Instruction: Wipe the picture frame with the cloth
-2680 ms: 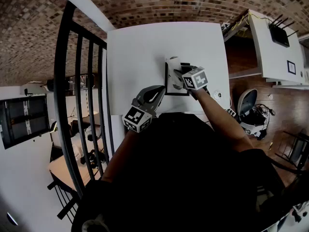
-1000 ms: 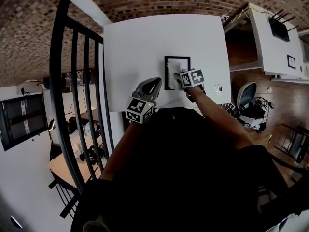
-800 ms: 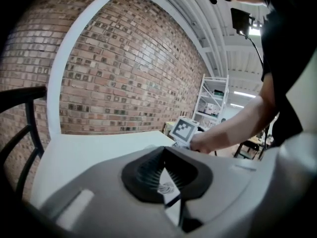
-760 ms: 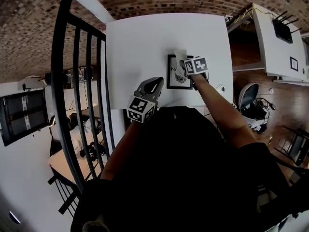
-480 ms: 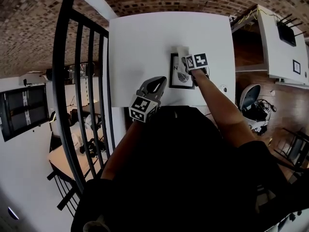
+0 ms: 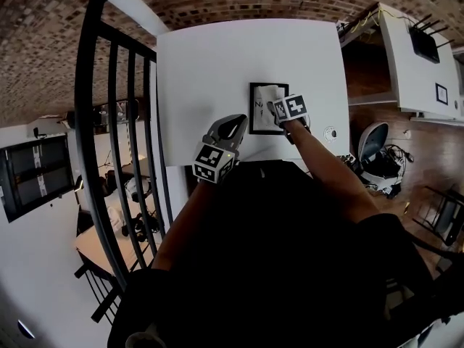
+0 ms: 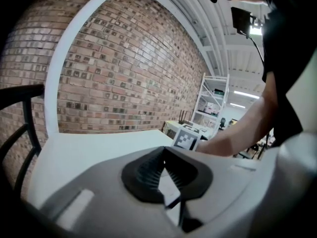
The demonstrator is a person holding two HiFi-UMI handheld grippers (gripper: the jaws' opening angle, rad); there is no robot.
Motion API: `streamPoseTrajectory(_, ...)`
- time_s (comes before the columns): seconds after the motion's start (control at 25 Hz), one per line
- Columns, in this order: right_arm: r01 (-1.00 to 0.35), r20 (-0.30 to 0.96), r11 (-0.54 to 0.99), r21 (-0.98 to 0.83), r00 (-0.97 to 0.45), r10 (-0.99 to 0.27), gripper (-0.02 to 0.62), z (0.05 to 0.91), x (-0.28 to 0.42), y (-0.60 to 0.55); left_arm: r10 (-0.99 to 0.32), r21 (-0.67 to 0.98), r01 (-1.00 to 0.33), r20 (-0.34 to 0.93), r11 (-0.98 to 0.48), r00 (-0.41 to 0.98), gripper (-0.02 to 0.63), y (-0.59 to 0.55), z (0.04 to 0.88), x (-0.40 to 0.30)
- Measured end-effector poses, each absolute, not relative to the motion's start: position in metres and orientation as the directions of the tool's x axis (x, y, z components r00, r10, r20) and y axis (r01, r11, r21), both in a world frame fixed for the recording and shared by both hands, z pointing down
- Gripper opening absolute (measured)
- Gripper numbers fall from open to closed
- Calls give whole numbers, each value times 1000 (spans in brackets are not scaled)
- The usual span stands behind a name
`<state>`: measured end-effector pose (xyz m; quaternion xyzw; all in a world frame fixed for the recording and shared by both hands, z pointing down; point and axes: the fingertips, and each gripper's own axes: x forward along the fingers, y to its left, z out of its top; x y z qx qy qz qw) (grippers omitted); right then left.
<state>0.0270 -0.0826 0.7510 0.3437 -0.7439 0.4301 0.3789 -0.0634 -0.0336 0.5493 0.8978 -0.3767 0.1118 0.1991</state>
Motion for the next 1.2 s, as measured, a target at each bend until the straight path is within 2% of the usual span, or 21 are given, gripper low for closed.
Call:
streamPoseTrajectory(0.36, -780, 819, 427, -458, -557, -139, 100, 747, 23, -38, -590, 300, -691, 364, -658, 720, 0, -32, 548, -43)
streamPoseTrajectory(0.88, -712, 795, 433, -552, -607, 15, 101, 742, 20, 21, -573, 304, -676, 366, -671, 733, -2, -36, 549, -30)
streamPoseTrajectory(1.04, -733, 779, 400, -550, -623, -70, 101, 731, 29, -6, -570, 301, -674, 368, -675, 735, -2, -35, 548, -28)
streamPoseTrajectory(1.2, -791, 793, 358, -496, -581, -183, 101, 725, 52, -61, -567, 304, -673, 370, -674, 735, -1, -33, 547, -29)
